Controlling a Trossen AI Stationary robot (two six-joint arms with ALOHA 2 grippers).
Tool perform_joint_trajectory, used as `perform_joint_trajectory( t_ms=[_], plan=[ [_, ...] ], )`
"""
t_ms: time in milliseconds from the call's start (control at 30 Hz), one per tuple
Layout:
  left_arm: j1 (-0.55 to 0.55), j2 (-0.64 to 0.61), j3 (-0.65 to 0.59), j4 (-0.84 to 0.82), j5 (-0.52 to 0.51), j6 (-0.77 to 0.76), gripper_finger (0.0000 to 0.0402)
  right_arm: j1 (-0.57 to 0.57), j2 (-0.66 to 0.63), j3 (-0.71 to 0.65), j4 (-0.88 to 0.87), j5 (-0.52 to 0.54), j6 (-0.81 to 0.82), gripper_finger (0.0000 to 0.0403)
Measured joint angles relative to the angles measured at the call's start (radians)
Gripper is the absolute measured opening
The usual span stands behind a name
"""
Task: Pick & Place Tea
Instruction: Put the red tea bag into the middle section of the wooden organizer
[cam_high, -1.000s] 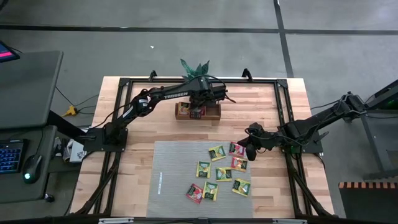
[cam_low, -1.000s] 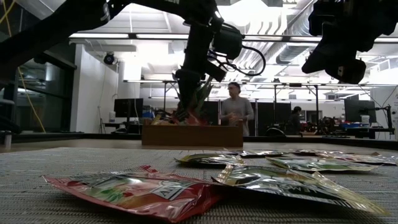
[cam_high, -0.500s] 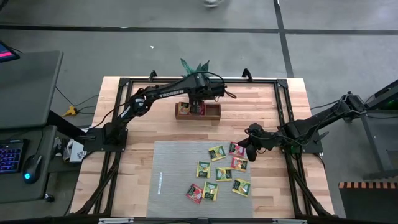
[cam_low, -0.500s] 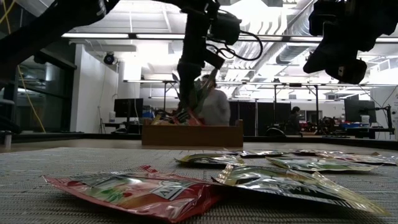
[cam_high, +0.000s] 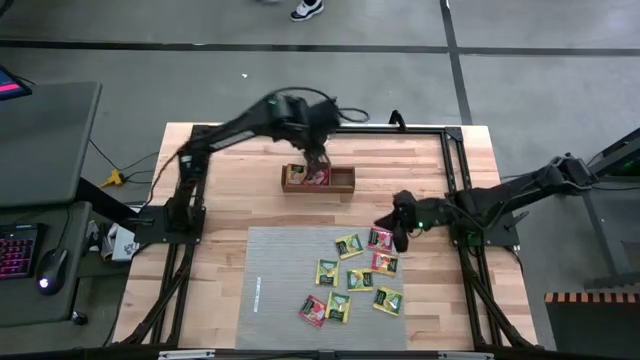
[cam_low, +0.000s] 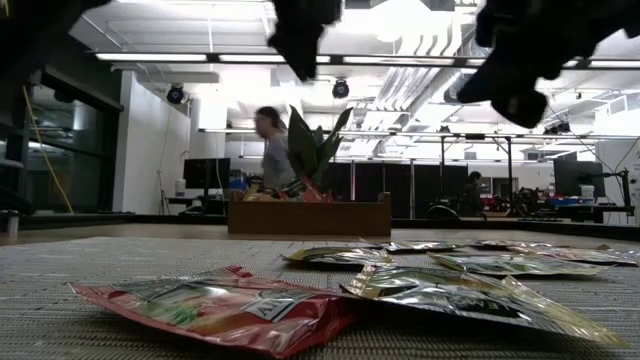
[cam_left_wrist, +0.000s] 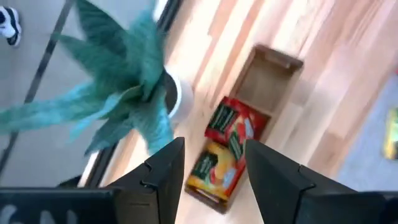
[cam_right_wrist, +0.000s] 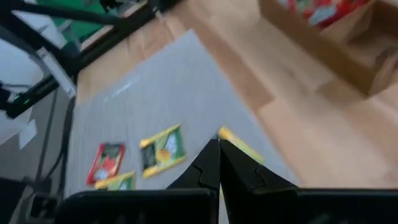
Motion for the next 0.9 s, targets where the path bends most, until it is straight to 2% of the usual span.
perform_joint_trajectory(
  t_ms=[100, 267, 400, 500, 600, 700, 833, 900],
  plan=[
    [-0.005, -0.073, 0.002, 0.024, 0.007, -0.013, 0.0166, -0.093, 0.007, 0.0, 0.071, -0.058, -0.07, 0.0],
    [-0.041, -0.179, 0.001, 0.03, -0.006, -0.062, 0.0166, -0.249, 0.055, 0.028, 0.154, -0.236, -0.213, 0.0],
    [-0.086, -0.254, -0.039, 0.024, -0.079, -0.091, 0.0166, -0.342, 0.151, 0.102, 0.156, -0.362, -0.313, 0.0],
    [-0.121, -0.323, -0.114, 0.018, -0.141, -0.133, 0.0166, -0.391, 0.242, 0.18, 0.144, -0.428, -0.362, 0.0],
    [-0.151, -0.413, -0.23, 0.062, -0.171, -0.175, 0.0166, -0.421, 0.323, 0.249, 0.121, -0.47, -0.408, 0.0001],
    [-0.17, -0.555, -0.417, 0.114, -0.195, -0.223, 0.0166, -0.446, 0.389, 0.316, 0.082, -0.492, -0.467, 0.0002],
    [-0.199, -0.779, -0.749, 0.324, -0.181, -0.281, 0.0166, -0.492, 0.464, 0.4, 0.004, -0.522, -0.558, 0.0024],
    [-0.2, -0.877, -0.92, 0.485, -0.149, -0.312, 0.0166, -0.516, 0.502, 0.441, -0.03, -0.542, -0.608, 0.0046]
  ],
)
